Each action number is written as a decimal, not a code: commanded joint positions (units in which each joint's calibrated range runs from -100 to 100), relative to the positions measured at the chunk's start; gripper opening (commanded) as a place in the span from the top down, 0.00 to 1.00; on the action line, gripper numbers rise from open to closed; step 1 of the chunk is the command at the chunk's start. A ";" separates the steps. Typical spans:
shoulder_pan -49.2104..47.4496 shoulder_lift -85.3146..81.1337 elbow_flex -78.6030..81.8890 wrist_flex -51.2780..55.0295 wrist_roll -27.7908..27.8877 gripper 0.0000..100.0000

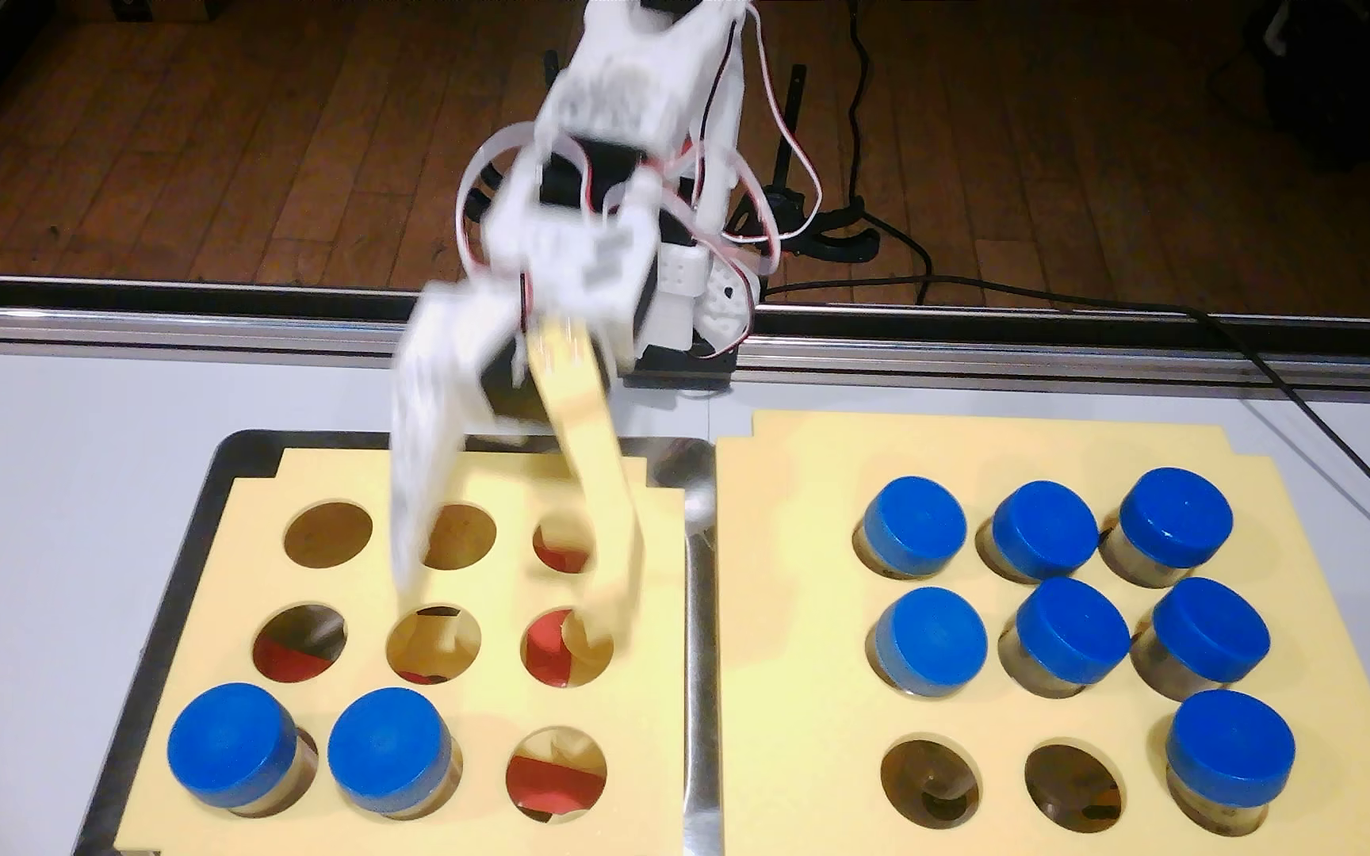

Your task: Move the test tubes

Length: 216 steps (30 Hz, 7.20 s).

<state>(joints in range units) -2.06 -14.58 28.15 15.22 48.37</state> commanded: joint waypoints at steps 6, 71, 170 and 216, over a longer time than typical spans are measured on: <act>1.29 12.88 -17.30 0.17 -0.20 0.65; -27.32 14.19 -32.10 -7.65 -7.78 0.93; 9.73 4.81 -44.99 13.96 -2.24 0.93; -24.28 21.05 -24.56 -1.57 -10.66 0.93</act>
<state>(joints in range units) -24.20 4.41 6.60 6.94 37.39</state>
